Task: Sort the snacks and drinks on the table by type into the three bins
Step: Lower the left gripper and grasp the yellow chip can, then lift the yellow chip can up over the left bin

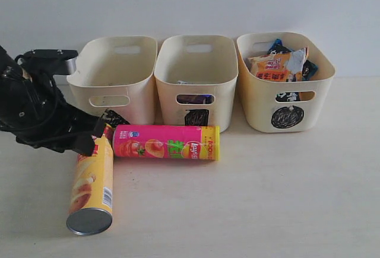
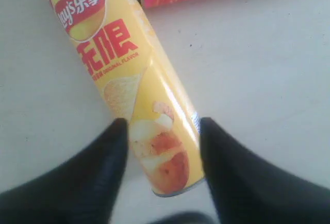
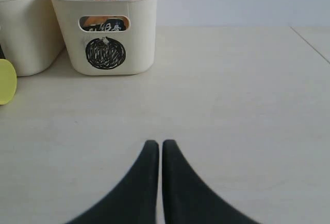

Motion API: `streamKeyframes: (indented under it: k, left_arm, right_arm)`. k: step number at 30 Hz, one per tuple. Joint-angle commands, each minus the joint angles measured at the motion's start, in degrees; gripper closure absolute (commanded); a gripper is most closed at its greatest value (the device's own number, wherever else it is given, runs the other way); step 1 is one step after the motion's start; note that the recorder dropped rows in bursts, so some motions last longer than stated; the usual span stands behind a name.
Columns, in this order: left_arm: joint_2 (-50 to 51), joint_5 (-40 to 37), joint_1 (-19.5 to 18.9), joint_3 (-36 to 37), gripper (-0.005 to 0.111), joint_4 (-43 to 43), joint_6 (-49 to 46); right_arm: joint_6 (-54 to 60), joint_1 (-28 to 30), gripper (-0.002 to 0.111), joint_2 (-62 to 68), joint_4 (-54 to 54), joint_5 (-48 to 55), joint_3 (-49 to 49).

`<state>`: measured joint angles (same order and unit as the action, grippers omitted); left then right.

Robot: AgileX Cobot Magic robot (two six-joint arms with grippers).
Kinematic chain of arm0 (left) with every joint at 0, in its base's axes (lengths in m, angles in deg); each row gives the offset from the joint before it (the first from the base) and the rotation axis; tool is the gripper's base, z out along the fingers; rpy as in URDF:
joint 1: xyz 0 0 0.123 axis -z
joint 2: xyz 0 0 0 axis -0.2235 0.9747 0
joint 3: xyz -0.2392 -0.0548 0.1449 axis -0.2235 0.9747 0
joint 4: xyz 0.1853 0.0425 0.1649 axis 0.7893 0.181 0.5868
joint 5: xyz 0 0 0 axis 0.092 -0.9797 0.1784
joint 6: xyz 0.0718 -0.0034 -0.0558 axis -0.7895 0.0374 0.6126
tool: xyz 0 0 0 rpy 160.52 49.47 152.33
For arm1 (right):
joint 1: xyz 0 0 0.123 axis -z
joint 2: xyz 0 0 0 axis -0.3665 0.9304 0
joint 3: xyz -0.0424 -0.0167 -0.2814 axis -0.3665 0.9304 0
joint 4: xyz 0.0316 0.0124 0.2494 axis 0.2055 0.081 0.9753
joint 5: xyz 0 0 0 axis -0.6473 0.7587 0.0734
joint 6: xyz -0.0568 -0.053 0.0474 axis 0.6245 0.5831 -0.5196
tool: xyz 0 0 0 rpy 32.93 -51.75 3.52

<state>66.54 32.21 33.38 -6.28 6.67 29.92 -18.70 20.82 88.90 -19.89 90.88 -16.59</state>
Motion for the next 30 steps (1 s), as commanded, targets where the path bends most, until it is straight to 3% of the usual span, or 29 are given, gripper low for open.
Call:
streamKeyframes:
  k: [1, 2, 6, 14, 18, 25, 30]
  left_arm:
    - [2.5, -1.4, 0.3, -0.8, 0.012, -2.5, -1.0]
    - [3.6, -0.7, 0.3, -0.8, 0.005, -2.5, -1.0]
    - [7.7, 4.3, 0.3, -0.8, 0.006, 0.9, 6.1]
    - [14.9, 5.5, 0.3, -0.8, 0.007, 1.1, 6.4]
    - [16.7, 5.8, 0.3, -0.8, 0.013, 2.0, 6.4]
    - [19.1, 6.5, 0.3, -0.8, 0.014, 3.0, 6.5]
    - [19.1, 6.3, 0.2, -0.8, 0.03, 4.2, 7.4]
  right_arm:
    - [0.1, 0.1, 0.108, -0.3, 0.0, -0.7, 0.2]
    - [0.1, 0.1, 0.108, -0.3, 0.0, -0.7, 0.2]
    - [0.1, 0.1, 0.108, -0.3, 0.0, -0.7, 0.2]
    - [0.1, 0.1, 0.108, -0.3, 0.0, -0.7, 0.2]
    - [0.1, 0.1, 0.108, -0.3, 0.0, -0.7, 0.2]
    - [0.1, 0.1, 0.108, -0.3, 0.0, -0.7, 0.2]
    - [0.1, 0.1, 0.108, -0.3, 0.0, -0.7, 0.2]
